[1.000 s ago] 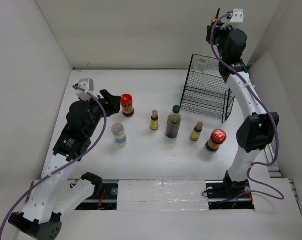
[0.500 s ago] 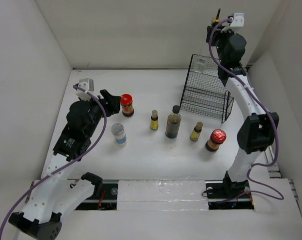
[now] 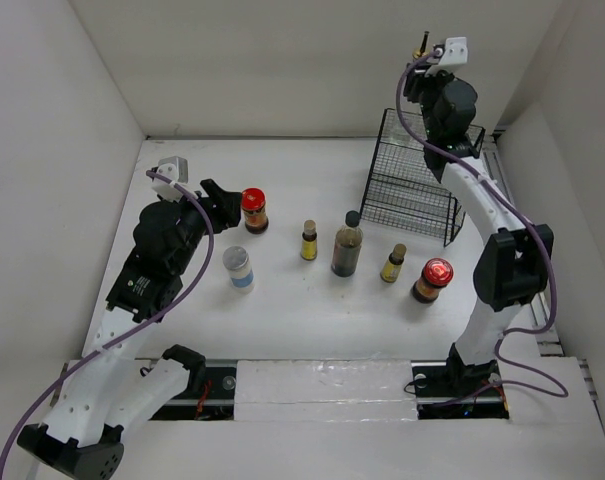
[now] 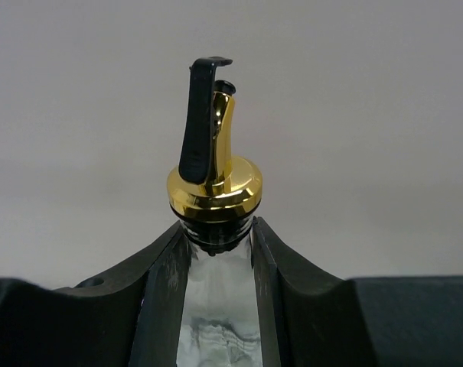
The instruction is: Organize the condiment bottles
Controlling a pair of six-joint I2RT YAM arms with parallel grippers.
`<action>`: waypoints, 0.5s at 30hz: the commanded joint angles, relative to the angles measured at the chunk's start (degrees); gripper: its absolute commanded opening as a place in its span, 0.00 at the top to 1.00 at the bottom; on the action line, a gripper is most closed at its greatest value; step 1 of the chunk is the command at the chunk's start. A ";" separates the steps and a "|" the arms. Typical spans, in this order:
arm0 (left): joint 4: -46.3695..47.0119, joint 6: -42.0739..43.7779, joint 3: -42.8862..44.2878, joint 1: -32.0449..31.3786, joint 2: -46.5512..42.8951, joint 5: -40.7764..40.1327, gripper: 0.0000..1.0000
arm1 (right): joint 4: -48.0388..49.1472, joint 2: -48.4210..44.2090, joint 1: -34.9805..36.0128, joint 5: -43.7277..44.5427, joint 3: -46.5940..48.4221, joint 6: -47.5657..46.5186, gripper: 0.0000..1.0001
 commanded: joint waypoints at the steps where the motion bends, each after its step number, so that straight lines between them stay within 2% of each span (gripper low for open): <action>1: 2.65 0.78 -0.13 0.22 -0.19 0.35 0.39 | 12.56 -4.47 1.41 2.34 -1.88 -3.72 1.00; 6: 2.65 0.79 -0.13 0.22 0.33 0.35 0.39 | 17.03 -5.00 1.94 2.34 -6.80 -4.33 1.00; 15: 2.65 0.79 -0.13 0.22 0.33 0.35 0.39 | 16.43 -4.47 0.80 2.09 -12.96 -0.65 0.99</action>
